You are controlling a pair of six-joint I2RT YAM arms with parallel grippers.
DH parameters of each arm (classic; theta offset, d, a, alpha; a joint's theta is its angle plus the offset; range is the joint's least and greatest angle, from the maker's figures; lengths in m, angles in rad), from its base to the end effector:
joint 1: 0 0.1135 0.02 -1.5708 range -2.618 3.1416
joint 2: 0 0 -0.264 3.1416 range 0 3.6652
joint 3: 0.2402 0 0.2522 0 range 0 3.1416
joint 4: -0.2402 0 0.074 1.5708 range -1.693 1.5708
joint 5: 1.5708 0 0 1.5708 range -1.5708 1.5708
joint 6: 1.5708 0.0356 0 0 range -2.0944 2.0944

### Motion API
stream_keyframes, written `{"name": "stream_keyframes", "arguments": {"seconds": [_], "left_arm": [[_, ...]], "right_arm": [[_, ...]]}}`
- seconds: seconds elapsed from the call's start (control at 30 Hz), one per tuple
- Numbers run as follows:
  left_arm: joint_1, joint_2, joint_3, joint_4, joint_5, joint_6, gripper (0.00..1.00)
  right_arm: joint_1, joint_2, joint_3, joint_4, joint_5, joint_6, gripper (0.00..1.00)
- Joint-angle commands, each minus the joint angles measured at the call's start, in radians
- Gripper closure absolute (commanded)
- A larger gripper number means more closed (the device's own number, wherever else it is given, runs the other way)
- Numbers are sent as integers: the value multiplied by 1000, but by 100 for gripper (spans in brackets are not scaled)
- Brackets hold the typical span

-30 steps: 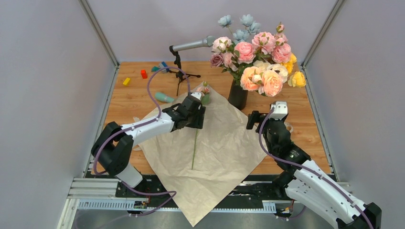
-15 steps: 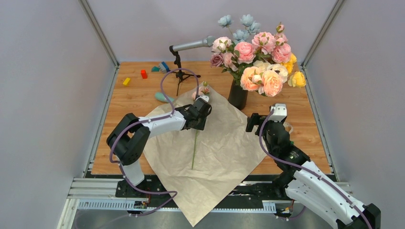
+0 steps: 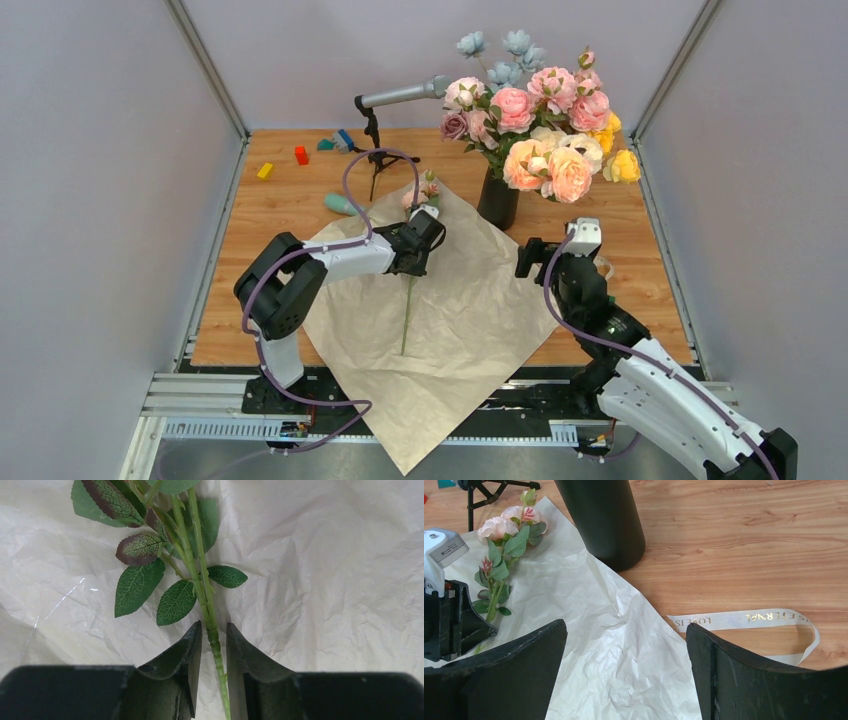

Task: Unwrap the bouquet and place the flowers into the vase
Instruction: Pick up the fake flower from the wrapping paper.

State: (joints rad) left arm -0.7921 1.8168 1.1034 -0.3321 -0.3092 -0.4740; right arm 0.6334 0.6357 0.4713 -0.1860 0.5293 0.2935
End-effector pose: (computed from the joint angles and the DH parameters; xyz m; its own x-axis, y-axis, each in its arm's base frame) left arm 0.2626 -0.2507 0.1613 -0.8012 0.1930 -0.5664 0.2306 0.9730 0.0053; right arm 0.1375 0.0787 0.2534 -0.3021 0.0880 -0.9492 -0.0431 0.9935 0.1058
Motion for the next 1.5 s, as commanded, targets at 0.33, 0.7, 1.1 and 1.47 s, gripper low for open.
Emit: {"name": "stream_keyframes", "arguments": {"seconds": [0.33, 0.7, 1.1, 1.47], "left_arm": [[-7, 23, 17, 30, -9, -15, 74], [-6, 6, -5, 27, 13, -42, 95], [-6, -154, -103, 151, 59, -37, 100], [-6, -381, -194, 243, 105, -17, 100]], "right_arm": [[-5, -30, -8, -7, 2, 29, 10], [-5, -63, -2, -30, 13, 12, 10], [-5, -116, -8, -55, 8, 42, 10], [-5, -161, 4, -78, -16, 38, 10]]}}
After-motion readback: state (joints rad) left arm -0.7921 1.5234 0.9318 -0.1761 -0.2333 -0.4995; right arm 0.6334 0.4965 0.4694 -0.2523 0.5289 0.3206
